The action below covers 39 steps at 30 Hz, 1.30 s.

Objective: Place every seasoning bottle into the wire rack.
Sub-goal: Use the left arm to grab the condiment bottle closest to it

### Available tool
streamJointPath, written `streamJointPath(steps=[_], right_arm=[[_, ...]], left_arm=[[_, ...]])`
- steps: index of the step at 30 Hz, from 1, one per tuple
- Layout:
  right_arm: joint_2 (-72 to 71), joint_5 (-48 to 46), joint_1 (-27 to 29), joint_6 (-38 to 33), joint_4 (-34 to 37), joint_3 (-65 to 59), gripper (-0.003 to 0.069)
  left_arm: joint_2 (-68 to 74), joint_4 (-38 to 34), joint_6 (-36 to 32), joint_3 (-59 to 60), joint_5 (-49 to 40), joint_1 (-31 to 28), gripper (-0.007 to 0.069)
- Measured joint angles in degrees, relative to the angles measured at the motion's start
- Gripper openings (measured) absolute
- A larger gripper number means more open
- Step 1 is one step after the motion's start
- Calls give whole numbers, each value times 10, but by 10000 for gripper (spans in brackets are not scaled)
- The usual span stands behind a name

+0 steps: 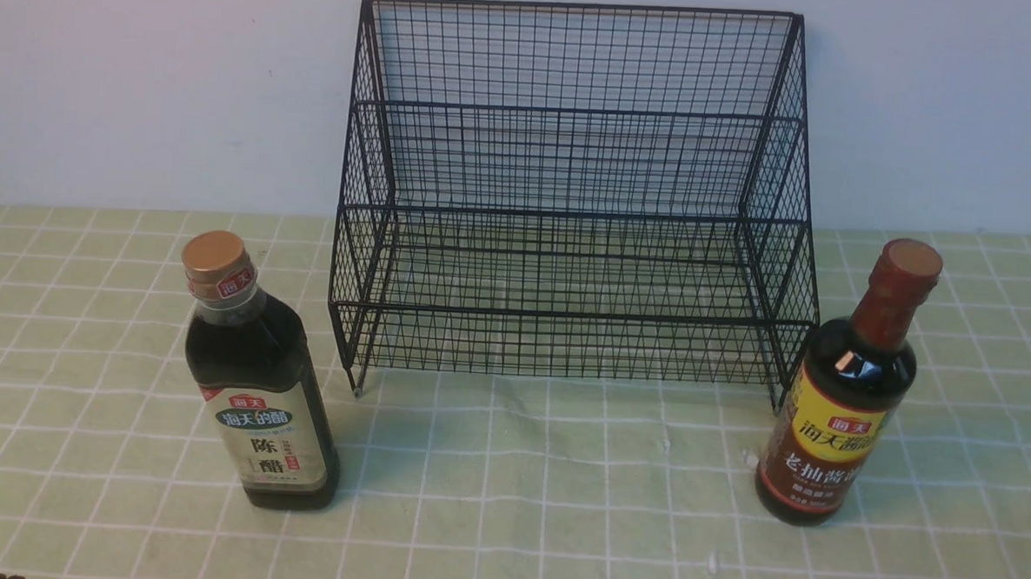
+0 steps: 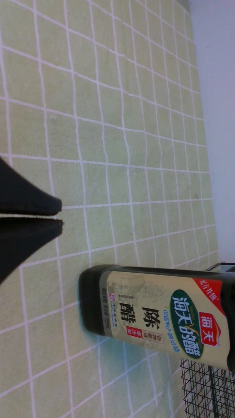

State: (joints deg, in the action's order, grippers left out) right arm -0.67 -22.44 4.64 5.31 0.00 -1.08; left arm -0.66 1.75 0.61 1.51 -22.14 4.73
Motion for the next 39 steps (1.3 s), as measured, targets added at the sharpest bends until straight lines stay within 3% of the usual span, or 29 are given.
streamJointPath(steps=[14, 23, 32, 35, 39], right_arm=[[0, 0, 0, 0, 0, 0, -13], [0, 0, 0, 0, 0, 0, -13], [0, 0, 0, 16, 0, 0, -13], [0, 0, 0, 17, 0, 0, -13], [0, 0, 0, 17, 0, 0, -13]], left_arm=[[0, 7, 0, 1, 9, 0, -5], [0, -71, 38, 1, 185, 0, -5], [0, -117, 67, 1, 476, 0, -5], [7, -106, 67, -24, 483, 0, -5], [67, -50, 72, -111, 413, 0, 8]])
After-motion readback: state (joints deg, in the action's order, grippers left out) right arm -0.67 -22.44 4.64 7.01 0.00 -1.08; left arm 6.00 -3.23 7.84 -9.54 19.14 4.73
